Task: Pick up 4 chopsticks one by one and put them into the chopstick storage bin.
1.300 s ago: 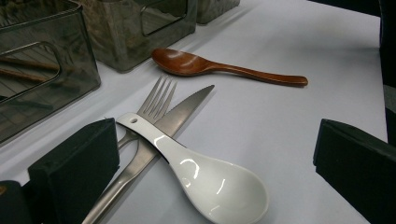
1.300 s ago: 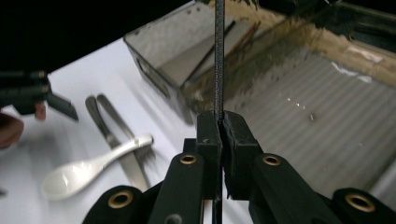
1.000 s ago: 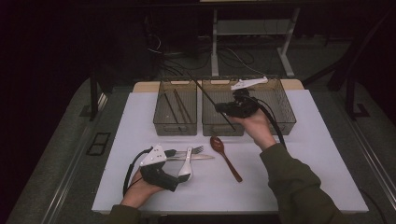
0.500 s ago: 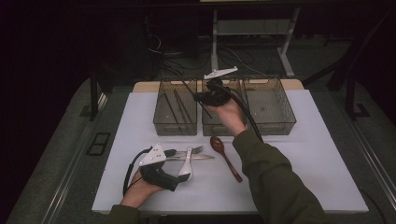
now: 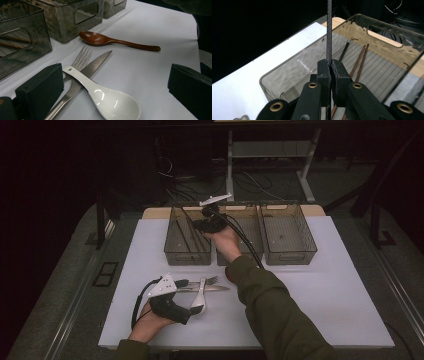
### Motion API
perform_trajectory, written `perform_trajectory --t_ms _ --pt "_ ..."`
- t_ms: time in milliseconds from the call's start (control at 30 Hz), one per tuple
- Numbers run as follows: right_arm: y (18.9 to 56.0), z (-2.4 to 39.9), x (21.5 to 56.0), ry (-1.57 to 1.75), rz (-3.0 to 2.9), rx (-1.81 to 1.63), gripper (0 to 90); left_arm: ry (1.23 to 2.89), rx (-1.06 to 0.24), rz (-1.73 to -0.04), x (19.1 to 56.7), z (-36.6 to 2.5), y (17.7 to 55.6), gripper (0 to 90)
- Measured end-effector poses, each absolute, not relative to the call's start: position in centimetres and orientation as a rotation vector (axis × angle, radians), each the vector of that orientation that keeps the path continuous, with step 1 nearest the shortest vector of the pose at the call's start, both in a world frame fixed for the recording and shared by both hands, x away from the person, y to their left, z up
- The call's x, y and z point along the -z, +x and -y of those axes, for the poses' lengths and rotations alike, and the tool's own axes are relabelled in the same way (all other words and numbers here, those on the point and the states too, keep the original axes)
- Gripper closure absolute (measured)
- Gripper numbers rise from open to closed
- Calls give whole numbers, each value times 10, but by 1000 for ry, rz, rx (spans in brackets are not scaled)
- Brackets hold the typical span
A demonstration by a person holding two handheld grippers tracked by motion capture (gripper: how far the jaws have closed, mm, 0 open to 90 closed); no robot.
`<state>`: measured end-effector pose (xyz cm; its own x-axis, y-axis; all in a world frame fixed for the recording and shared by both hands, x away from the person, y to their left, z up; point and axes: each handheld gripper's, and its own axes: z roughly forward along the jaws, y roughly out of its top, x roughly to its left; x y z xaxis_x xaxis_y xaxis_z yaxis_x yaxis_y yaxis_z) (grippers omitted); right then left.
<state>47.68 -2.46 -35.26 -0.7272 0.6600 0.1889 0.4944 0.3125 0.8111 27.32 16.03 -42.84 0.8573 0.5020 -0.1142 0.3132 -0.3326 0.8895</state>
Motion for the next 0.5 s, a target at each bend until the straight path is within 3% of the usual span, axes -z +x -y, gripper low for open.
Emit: perform_trajectory --t_ms 500 --pt "484 5 383 1085 -2475 -1270 849 1951 -215 -597 429 -160 274 0"
